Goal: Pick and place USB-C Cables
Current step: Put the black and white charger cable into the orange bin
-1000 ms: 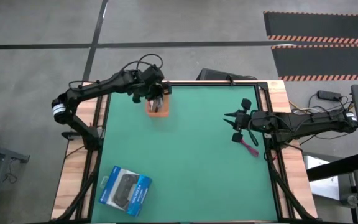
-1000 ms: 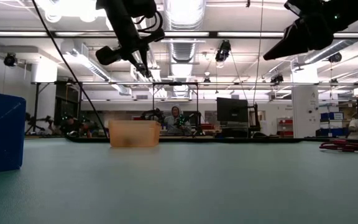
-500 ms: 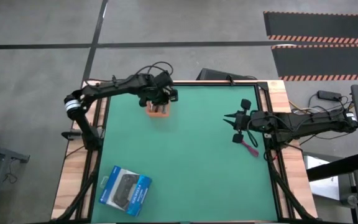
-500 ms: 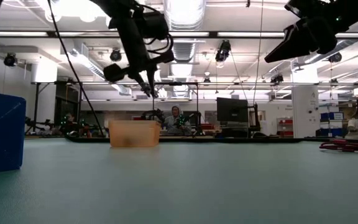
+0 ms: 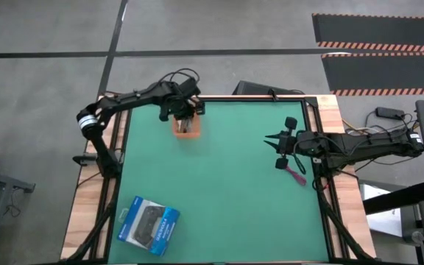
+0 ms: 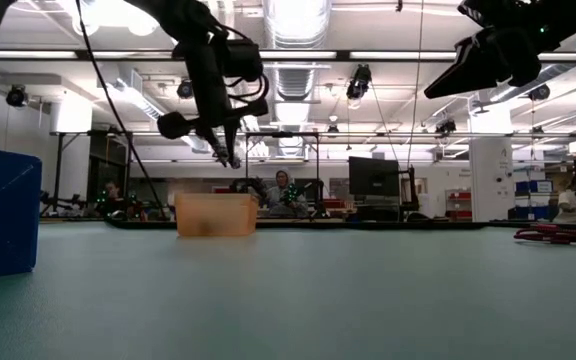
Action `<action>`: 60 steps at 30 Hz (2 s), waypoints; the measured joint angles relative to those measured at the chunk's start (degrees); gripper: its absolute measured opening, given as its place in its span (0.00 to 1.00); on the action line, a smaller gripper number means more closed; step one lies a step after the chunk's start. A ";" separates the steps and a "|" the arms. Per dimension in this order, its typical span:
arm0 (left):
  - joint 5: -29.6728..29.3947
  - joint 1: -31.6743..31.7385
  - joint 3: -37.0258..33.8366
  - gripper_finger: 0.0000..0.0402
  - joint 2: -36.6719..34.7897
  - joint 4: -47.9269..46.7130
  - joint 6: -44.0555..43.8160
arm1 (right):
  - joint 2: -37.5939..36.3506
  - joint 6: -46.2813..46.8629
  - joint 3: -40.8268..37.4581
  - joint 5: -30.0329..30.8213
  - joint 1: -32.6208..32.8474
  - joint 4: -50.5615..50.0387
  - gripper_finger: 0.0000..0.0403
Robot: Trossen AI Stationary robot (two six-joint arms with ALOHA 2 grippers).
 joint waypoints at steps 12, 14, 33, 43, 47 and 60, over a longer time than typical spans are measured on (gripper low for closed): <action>0.07 2.42 -0.04 0.05 5.03 1.82 1.37 | 0.01 -0.02 0.00 0.00 0.00 -0.21 0.16; 0.13 2.73 -0.04 0.05 5.89 2.36 1.53 | 0.01 -0.01 0.00 0.01 0.00 -0.22 0.16; 0.28 3.70 -0.21 0.05 6.95 3.75 2.73 | 0.05 -0.27 0.00 0.02 0.00 -0.42 0.16; -0.15 3.70 -0.33 0.05 6.95 5.64 2.71 | 0.07 -0.27 0.00 0.00 -0.02 -0.44 0.16; -0.51 3.70 -0.45 0.05 6.95 5.80 2.71 | 0.07 -0.27 0.00 0.01 0.00 -0.44 0.16; -1.70 3.70 -1.42 0.05 6.88 6.90 2.75 | 0.07 -0.27 0.00 0.02 -0.02 -0.48 0.16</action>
